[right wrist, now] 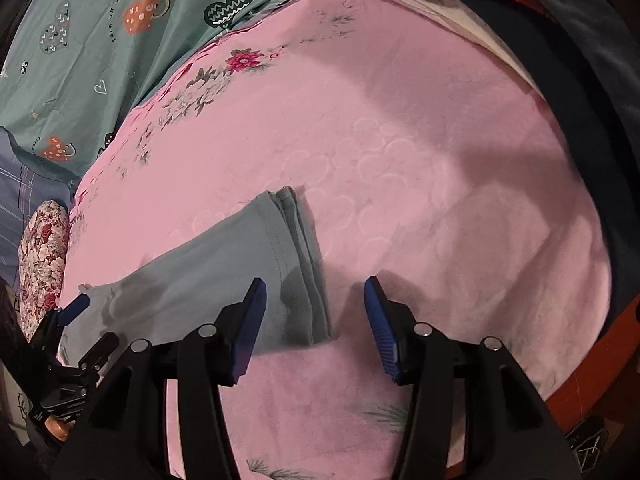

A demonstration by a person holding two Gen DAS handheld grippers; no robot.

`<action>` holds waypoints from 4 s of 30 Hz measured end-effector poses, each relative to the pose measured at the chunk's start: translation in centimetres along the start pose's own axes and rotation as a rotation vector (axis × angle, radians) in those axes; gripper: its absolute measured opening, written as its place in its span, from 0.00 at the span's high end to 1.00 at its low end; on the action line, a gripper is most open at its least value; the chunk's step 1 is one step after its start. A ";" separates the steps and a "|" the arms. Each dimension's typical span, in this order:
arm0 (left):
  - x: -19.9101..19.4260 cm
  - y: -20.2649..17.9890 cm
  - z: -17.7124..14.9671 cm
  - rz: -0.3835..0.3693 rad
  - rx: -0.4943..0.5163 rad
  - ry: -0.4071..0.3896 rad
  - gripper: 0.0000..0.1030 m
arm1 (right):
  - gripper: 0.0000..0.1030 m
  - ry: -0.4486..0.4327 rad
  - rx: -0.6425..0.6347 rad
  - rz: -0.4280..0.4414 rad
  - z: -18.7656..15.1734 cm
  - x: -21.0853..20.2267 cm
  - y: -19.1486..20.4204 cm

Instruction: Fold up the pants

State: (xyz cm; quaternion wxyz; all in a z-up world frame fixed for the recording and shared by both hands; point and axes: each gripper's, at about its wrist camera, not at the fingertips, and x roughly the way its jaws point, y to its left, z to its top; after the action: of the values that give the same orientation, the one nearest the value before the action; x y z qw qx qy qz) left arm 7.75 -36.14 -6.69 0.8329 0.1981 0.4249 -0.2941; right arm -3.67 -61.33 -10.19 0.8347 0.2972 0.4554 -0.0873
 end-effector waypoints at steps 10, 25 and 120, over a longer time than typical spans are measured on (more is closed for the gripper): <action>2.4 0.7 -0.4 -0.014 -0.048 0.045 0.02 | 0.54 0.118 -0.093 0.023 0.2 2.0 1.8; 0.5 3.3 -1.1 -0.053 -0.112 0.041 0.02 | 0.85 -0.009 -0.127 0.194 1.3 -2.9 7.0; -8.5 23.4 -13.3 0.168 -0.372 -0.021 0.02 | 0.78 0.082 -0.488 0.140 -8.2 4.9 28.3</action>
State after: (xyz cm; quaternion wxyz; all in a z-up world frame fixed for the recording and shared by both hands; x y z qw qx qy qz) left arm 11.28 -8.16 -5.24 0.8810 0.0725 0.4454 -0.1419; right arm 5.12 -33.16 -5.78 0.8665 0.1213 0.4748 0.0953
